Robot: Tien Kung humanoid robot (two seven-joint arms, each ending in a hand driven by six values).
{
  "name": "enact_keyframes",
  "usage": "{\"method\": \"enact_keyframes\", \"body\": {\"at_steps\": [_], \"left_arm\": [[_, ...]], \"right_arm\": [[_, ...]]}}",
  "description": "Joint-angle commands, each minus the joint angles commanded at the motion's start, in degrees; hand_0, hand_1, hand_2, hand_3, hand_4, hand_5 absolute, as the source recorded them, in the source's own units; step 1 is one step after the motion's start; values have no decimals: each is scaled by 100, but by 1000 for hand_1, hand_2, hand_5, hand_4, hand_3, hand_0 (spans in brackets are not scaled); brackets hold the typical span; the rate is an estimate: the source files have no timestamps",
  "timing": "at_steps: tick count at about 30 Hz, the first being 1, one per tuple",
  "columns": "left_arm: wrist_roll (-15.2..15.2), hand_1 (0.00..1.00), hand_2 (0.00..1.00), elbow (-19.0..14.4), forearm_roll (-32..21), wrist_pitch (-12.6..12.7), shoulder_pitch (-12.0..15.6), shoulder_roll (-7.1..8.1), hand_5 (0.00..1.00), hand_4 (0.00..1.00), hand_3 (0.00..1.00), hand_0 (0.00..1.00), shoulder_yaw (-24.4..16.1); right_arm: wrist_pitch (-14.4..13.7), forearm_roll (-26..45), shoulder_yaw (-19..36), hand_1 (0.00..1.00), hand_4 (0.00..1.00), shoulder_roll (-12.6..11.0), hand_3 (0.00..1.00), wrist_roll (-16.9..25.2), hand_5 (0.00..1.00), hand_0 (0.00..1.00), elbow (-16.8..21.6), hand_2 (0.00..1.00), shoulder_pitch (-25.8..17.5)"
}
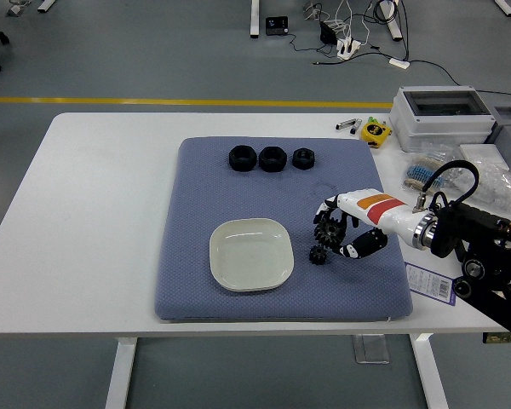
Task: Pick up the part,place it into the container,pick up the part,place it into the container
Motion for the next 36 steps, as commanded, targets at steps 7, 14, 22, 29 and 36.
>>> {"method": "enact_keyframes", "body": {"at_steps": [7,14,22,29,36], "left_arm": [[1,619,636,0,-36,4,-7,5,681,615,563,711,2],[19,619,637,0,7,13,-14,1,682,615,563,711,-57],[18,616,637,0,-34,25,-26,8,681,615,563,711,-56],[34,616,639,0,28,26,-29,19,682,615,564,711,-85],[52,615,639,0,105,22,-7,25,682,615,564,711,-124]], "right_arm": [[-88,27,-444,421,584,513,447,-173,16,402,165,462,410],[-107,145,-1165,434,585,1358,456,-495,28,420,-410,471,895],[13,192,-1623,591,763,1996,629,-847,137,555,-1134,644,1149],[-36,74,-1656,693,974,2157,878,-675,203,662,-1339,787,1210],[-70,-113,-1567,758,998,2137,929,-442,184,789,-1343,843,1194]]}}
